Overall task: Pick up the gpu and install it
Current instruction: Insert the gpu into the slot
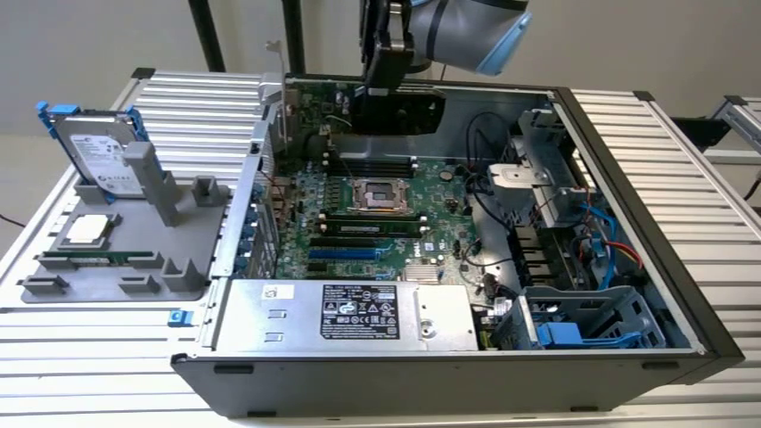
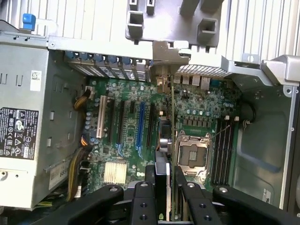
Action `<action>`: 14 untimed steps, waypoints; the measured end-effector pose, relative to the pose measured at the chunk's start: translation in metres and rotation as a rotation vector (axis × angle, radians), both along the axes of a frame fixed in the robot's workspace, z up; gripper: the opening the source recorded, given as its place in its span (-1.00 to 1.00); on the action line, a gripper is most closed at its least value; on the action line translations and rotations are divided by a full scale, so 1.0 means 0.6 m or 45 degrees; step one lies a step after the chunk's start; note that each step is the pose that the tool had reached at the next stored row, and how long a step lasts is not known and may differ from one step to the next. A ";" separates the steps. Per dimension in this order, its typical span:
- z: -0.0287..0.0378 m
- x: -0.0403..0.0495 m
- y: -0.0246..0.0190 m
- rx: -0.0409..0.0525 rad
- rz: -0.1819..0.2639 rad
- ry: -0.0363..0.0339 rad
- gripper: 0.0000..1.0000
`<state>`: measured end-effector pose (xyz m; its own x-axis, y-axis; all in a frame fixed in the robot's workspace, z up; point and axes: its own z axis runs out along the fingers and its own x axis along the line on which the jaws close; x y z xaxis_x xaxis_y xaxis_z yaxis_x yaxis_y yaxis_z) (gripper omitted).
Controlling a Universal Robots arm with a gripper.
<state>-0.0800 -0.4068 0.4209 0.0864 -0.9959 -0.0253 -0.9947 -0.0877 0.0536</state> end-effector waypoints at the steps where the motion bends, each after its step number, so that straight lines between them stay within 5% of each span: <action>1: 0.000 0.000 0.0000 0.000 0.000 -0.0002 -1.00; 14: -0.011 0.000 0.0000 0.000 -0.072 -0.0032 -1.00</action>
<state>-0.0799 -0.4067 0.4146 0.0300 -0.9992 -0.0253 -0.9982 -0.0313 0.0511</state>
